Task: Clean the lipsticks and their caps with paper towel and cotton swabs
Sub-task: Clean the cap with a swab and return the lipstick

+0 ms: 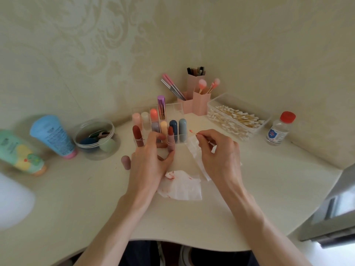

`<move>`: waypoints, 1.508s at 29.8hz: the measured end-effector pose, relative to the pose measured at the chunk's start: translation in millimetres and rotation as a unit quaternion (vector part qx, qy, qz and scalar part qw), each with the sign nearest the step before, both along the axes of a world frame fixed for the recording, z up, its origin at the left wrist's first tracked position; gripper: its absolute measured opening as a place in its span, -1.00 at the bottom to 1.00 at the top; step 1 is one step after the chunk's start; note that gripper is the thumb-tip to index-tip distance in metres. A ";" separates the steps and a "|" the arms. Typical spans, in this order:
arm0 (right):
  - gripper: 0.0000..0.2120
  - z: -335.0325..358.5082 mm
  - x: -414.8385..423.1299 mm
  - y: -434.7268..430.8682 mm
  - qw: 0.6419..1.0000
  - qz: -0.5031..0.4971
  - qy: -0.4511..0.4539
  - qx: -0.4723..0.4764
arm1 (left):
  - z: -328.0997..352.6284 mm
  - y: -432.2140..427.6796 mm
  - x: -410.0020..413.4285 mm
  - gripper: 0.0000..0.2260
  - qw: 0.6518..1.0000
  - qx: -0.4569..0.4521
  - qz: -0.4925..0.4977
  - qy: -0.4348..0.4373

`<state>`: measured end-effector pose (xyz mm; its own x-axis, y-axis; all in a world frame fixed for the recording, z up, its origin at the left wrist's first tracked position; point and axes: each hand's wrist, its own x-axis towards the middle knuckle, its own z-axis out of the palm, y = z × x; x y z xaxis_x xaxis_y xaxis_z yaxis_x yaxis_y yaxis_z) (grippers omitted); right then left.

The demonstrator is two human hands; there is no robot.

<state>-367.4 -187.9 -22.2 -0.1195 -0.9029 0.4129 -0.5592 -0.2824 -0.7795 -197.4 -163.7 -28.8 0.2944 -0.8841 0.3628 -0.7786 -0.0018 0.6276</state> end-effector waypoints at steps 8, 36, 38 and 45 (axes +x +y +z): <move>-0.91 3.3 3.3 3.3 0.998 0.044 -0.045 -0.029 | 9.9 29.9 26.2 -0.85 0.993 -0.103 -0.037 -0.042; -0.97 -1.4 26.1 22.9 0.950 0.262 0.081 -0.151 | 9.6 54.3 83.0 -0.71 0.888 0.089 -0.162 0.421; -0.97 -2.5 27.8 24.1 0.949 0.261 0.085 -0.157 | 9.9 54.5 81.7 -0.76 0.886 0.090 -0.172 0.422; -0.93 -4.5 31.2 24.6 0.941 0.248 0.119 -0.195 | 7.4 52.6 79.6 -0.82 0.881 0.082 -0.198 0.422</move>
